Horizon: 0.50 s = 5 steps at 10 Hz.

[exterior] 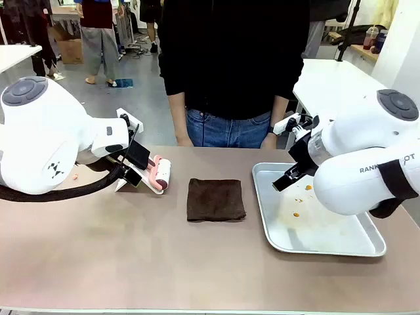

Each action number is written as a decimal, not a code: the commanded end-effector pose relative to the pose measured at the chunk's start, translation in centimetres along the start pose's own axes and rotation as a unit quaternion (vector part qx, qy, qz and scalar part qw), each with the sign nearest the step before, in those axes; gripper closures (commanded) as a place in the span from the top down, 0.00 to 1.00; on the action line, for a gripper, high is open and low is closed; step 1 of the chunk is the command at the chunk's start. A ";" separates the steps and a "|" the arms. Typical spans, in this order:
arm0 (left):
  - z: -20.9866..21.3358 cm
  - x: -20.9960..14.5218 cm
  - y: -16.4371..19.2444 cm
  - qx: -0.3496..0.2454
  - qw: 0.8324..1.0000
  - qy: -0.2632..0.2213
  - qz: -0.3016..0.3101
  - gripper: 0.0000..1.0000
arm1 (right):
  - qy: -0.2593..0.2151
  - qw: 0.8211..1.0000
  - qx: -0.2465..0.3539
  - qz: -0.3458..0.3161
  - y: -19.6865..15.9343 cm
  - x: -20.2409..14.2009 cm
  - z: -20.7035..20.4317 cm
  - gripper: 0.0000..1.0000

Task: Clean the surface of the table.
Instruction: Hold the Lint Roller with your left hand and the towel with your right hand.

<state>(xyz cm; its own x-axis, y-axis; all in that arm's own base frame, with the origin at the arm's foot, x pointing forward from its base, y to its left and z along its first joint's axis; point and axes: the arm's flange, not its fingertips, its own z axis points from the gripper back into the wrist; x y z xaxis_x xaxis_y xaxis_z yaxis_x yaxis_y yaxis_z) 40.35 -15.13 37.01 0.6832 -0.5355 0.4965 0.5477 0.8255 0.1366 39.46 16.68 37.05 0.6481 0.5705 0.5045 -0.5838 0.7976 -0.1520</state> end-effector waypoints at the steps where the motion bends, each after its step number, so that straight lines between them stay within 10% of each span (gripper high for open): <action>1: 0.0 0.0 0.0 0.000 1.000 0.000 0.000 1.00 | 0.000 1.000 0.000 0.000 0.0 0.0 0.0 1.00; 5: 0.0 0.0 0.0 0.000 1.000 0.000 0.000 1.00 | 0.000 1.000 0.000 0.000 0.0 0.0 0.0 1.00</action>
<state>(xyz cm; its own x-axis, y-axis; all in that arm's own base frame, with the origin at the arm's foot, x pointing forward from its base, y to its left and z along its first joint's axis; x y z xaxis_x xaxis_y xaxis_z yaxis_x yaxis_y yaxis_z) 40.35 -15.13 37.01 0.6835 -0.5350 0.4966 0.5473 0.8257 0.1363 39.45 16.68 37.05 0.6478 0.5710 0.5043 -0.5840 0.7973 -0.1525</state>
